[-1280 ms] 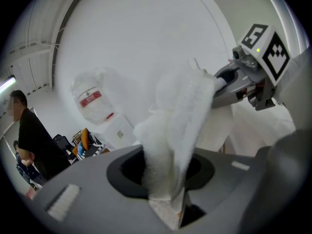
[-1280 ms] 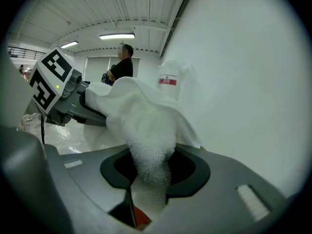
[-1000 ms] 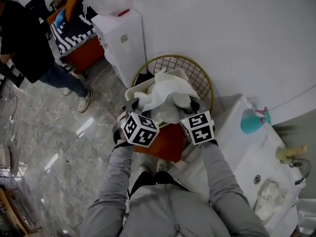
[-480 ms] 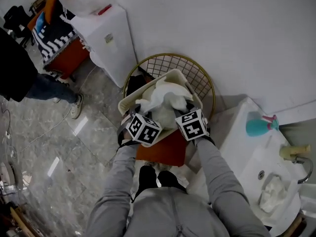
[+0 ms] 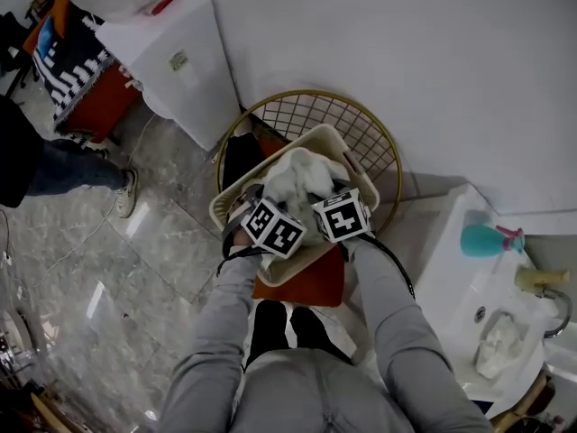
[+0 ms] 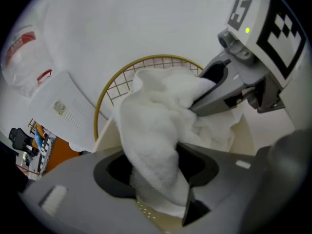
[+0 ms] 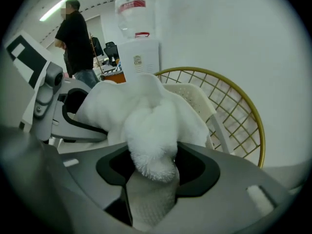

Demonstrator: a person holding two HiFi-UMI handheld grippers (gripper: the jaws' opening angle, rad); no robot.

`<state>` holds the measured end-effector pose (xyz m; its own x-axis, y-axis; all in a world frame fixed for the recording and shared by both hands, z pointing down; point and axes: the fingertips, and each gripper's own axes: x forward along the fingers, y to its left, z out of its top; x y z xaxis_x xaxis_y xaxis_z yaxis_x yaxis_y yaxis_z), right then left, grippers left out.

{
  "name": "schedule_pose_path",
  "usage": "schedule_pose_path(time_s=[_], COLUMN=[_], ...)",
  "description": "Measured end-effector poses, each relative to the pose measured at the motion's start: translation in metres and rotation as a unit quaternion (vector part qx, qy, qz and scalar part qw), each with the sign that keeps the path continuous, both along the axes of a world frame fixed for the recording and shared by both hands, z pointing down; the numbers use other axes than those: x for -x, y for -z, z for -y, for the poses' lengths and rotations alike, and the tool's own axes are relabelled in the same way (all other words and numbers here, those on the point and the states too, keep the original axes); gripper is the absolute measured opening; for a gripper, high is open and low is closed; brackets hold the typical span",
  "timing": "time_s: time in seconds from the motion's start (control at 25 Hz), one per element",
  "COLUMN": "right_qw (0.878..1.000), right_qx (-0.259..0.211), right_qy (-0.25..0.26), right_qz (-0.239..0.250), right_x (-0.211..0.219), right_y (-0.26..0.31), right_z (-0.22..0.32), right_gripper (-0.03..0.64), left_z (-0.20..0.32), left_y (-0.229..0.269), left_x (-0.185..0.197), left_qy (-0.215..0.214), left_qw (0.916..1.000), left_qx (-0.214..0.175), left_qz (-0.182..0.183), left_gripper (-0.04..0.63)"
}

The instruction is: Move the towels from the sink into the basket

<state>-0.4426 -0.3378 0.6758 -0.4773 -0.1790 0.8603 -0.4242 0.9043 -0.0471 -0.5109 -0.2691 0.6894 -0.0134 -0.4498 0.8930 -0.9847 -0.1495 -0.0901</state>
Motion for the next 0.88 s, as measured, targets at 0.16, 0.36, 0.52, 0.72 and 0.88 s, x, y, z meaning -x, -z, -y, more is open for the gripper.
schedule_pose_path(time_s=[0.16, 0.36, 0.52, 0.72, 0.88], right_qw=[1.000, 1.000, 1.000, 0.999, 0.995], right_qx=[0.008, 0.007, -0.007, -0.027, -0.043], right_qy=[-0.015, -0.014, -0.018, -0.029, -0.062], right_qz=[0.001, -0.001, 0.008, 0.031, 0.072], right_x=[0.002, -0.002, -0.005, -0.009, -0.015], right_y=[-0.008, -0.003, 0.014, 0.042, 0.074], right_z=[0.004, 0.009, 0.013, 0.009, 0.006], right_gripper=[0.222, 0.253, 0.261, 0.261, 0.261], left_z=[0.002, -0.002, -0.005, -0.015, -0.019], left_y=[-0.007, 0.001, 0.012, 0.032, 0.064], left_x=[0.006, 0.009, 0.006, 0.007, 0.008], left_qy=[0.000, 0.001, -0.005, -0.006, 0.001], left_qw=[0.9998, 0.9991, 0.9987, 0.9991, 0.9974], left_qx=[-0.001, -0.003, -0.007, -0.021, -0.058], left_qz=[-0.022, -0.042, -0.049, -0.037, -0.042], left_gripper=[0.297, 0.332, 0.365, 0.371, 0.373])
